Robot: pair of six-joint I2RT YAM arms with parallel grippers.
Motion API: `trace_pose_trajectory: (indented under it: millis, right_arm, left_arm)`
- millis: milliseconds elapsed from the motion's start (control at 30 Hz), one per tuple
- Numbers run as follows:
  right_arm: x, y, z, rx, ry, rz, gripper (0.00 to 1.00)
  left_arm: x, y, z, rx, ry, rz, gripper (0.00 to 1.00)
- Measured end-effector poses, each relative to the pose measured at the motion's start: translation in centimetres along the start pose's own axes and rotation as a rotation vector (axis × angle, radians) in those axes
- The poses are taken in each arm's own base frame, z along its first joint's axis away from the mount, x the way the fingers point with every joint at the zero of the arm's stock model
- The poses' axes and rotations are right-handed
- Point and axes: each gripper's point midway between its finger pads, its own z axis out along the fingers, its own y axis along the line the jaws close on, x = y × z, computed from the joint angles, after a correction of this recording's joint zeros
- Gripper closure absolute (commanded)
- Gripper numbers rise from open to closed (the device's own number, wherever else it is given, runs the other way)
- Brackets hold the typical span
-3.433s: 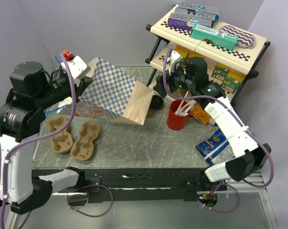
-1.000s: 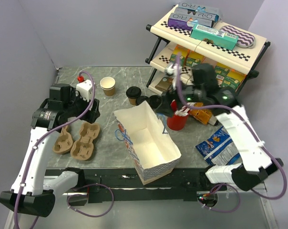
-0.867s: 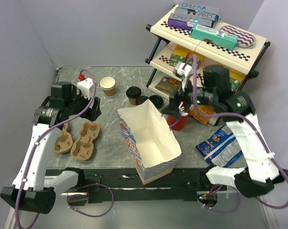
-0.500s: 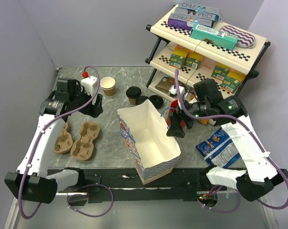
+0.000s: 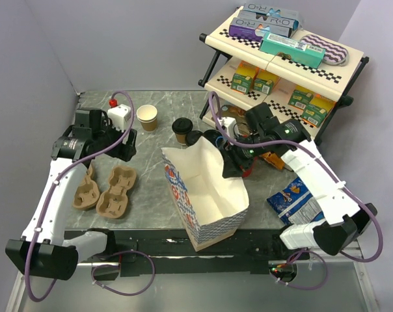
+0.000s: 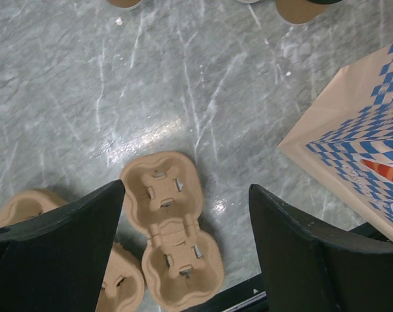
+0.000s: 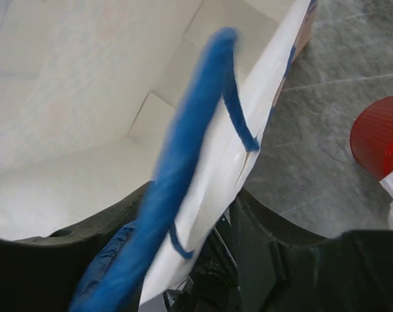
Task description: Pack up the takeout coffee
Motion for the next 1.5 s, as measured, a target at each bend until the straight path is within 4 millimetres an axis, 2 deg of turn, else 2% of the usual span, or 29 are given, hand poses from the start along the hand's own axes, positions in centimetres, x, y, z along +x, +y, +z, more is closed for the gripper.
trace_pose_trajectory:
  millis: [100,167,300,333,467,633,800,933,1000,1100,1133,1233,1300,1400,1500]
  right_arm:
    - [-0.3,-0.6,0.0,0.028,0.013,-0.002,0.55]
    - [-0.7,-0.7,-0.4,0.046,0.004,-0.015,0.66]
    - [-1.8,-0.5,-1.3,0.06,-0.026,-0.061,0.97]
    - [-2.1,-0.3,-1.4,0.059,-0.033,-0.074,0.99]
    - [-3.3,0.2,-1.7,0.047,-0.055,-0.128,1.0]
    - [-4.8,0.5,-0.9,0.032,-0.056,-0.199,1.0]
    - [-5.0,0.2,-0.3,0.04,-0.037,-0.219,1.0]
    - [-4.9,-0.2,-0.4,0.054,-0.035,-0.209,1.0]
    - [-4.9,-0.4,-0.4,0.059,-0.036,-0.2,1.0]
    - [-4.9,-0.9,-0.6,0.07,-0.04,-0.178,1.0]
    - [-4.9,-1.0,-0.7,0.073,-0.041,-0.172,1.0]
    - [-4.9,-1.3,-0.8,0.086,-0.041,-0.155,1.0]
    - [-4.9,-1.4,-0.8,0.093,-0.044,-0.147,1.0]
    - [-5.1,-1.5,-0.8,0.103,-0.048,-0.137,1.0]
    - [-5.2,-1.7,-0.8,0.113,-0.053,-0.131,1.0]
  left_arm:
    - [0.4,0.4,-0.4,-0.024,0.01,0.014,0.17]
    - [0.8,0.7,-0.6,-0.039,0.019,0.025,0.17]
    - [2.0,1.1,-0.6,-0.057,0.051,0.047,0.17]
    - [2.2,1.1,-0.5,-0.057,0.057,0.05,0.17]
    - [2.3,1.3,-0.4,-0.061,0.066,0.06,0.17]
    - [2.6,1.6,-0.1,-0.061,0.082,0.093,0.17]
    - [4.0,1.9,-0.2,-0.052,0.134,0.19,0.21]
    - [7.0,1.3,-0.4,0.017,0.247,0.278,0.23]
    - [8.9,0.7,-0.5,0.082,0.308,0.333,0.22]
    - [12.2,0.5,-0.4,0.115,0.401,0.367,0.26]
    - [13.1,0.6,-0.4,0.117,0.442,0.357,0.31]
    - [14.1,1.4,0.3,0.09,0.541,0.277,0.31]
    - [14.8,1.7,1.6,0.075,0.602,0.189,0.3]
    - [16.5,1.5,2.6,0.06,0.677,0.073,0.29]
    - [18.3,1.2,2.7,0.029,0.727,-0.007,0.3]
